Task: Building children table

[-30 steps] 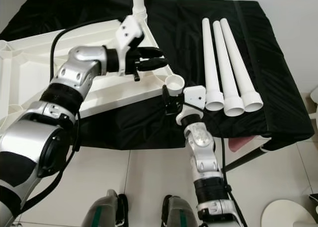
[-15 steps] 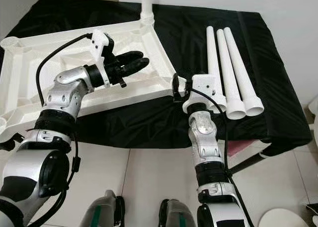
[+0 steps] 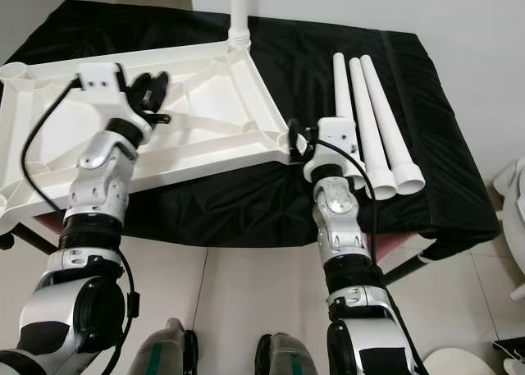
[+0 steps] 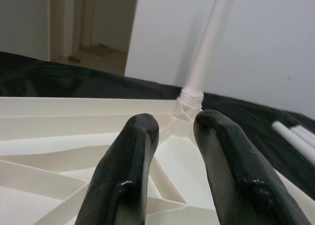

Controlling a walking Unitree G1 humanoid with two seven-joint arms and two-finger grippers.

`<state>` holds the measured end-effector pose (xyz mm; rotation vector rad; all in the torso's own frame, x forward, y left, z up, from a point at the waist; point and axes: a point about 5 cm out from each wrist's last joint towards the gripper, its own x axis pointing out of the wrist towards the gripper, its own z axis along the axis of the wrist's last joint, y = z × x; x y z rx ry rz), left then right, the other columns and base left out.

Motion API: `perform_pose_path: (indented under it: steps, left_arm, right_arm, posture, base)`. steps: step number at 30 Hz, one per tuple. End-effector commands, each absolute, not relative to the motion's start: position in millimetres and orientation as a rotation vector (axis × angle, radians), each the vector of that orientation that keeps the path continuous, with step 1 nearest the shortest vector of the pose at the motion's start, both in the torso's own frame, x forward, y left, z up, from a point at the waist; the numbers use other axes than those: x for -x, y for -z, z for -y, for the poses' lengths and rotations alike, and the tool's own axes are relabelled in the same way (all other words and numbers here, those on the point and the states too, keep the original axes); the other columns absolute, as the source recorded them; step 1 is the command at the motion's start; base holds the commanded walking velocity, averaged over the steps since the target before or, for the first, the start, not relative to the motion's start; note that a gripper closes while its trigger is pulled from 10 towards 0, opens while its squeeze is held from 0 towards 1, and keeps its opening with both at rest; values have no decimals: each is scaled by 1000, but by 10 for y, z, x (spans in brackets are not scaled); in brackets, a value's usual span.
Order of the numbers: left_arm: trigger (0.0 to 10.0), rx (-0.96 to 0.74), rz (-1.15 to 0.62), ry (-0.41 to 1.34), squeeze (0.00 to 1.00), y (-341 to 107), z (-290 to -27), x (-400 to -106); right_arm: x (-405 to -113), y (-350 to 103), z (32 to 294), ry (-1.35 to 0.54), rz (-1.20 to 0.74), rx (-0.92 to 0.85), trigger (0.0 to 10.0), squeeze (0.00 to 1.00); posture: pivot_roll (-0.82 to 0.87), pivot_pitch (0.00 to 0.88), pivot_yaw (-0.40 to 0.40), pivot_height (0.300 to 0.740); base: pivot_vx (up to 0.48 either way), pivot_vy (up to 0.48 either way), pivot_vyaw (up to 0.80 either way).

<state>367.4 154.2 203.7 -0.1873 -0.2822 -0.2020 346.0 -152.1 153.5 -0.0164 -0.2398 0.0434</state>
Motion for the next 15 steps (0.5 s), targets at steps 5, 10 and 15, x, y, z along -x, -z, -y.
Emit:
perform_pose_path:
  steps: [5,10,15]
  left_arm:
    - [10000,164,250,168,0,-2008,-1565,-3689]
    - [10000,21,291,129,0,-2028,-1604,-3658]
    - [10000,-125,290,-40,0,-1963,-1670,-3564]
  right_arm:
    - [-3498,-1554,1535,-38,240,6,10000,0]
    - [-3510,-1553,1560,-20,224,32,10000,0]
    - [-3539,-1550,1644,57,201,52,10000,0]
  posture:
    - [34,5,-49,740]
    - [30,12,-45,740]
    - [17,15,-28,740]
  base:
    - [0,0,0]
    - [0,0,0]
    - [240,0,0]
